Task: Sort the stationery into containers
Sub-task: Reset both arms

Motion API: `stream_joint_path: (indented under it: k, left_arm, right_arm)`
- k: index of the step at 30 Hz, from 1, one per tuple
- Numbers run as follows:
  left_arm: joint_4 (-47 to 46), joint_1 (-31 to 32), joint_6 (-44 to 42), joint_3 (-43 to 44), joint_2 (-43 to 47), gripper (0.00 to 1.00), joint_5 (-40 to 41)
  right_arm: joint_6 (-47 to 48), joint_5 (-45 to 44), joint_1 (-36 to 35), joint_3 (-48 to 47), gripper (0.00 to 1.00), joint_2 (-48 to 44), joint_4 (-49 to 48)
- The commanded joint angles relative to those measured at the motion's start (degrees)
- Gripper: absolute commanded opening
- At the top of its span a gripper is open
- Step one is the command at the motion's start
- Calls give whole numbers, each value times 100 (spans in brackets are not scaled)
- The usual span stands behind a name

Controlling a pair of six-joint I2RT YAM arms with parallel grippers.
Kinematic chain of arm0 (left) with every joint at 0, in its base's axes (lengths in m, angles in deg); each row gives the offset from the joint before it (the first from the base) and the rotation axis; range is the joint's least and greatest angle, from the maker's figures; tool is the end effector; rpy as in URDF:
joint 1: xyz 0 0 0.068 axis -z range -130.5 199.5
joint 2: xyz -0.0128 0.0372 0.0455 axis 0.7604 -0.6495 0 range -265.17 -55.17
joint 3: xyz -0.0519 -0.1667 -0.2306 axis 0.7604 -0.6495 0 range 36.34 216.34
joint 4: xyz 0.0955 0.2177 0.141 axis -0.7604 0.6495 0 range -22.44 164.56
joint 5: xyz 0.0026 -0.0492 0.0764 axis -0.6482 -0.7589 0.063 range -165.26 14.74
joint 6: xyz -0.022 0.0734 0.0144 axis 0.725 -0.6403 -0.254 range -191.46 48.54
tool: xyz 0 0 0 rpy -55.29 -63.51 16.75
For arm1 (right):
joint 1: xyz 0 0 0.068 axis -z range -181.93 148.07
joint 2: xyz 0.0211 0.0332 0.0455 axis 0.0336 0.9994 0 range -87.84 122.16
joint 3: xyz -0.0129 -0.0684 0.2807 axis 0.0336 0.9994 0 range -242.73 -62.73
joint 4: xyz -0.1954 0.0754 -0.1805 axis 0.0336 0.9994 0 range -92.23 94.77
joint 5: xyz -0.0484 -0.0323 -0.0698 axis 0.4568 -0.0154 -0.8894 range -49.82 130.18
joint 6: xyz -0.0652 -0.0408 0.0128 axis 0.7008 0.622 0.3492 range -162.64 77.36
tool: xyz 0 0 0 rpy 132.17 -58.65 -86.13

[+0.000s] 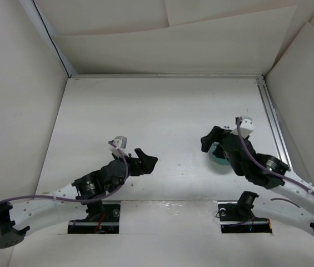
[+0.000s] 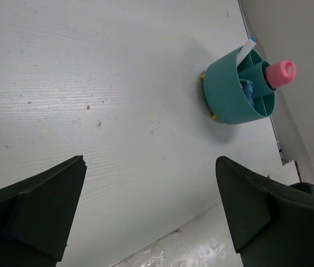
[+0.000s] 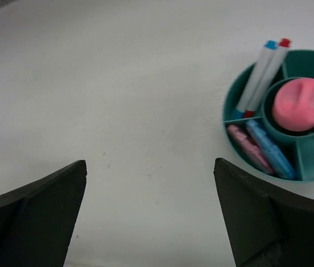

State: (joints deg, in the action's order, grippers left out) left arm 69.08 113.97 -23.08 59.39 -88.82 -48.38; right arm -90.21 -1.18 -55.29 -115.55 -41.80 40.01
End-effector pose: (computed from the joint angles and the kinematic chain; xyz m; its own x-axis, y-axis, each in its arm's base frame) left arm 0.1064 -0.1531 0.2521 -0.5194 -0.4596 -0.7204 0.3405 0.6619 -0.6678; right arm 0.1415 0.1165 0.3341 -0.4410 0.3352 -0.8326 0.0659 0.9372 0.3424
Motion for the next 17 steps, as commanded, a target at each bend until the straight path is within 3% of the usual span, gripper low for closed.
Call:
stream_joint_path:
  k: [1,5,9,17]
  left_arm:
    - [698,-13,110,279,288,99,178]
    - [1069,-13,260,385,464,99,125]
    - [1272,-13,330,569,727,99,-76]
    - [1518,-13,268,868,1518,99,125]
  right_arm:
    - [968,1349,-60,342,100,-771,-1278]
    - [1312,2428,-60,570,100,-1115,-1595]
    - [1373,2861,-60,571,100,-1107,-1649]
    - [1435,2836,-60,229,100,-816,-1403]
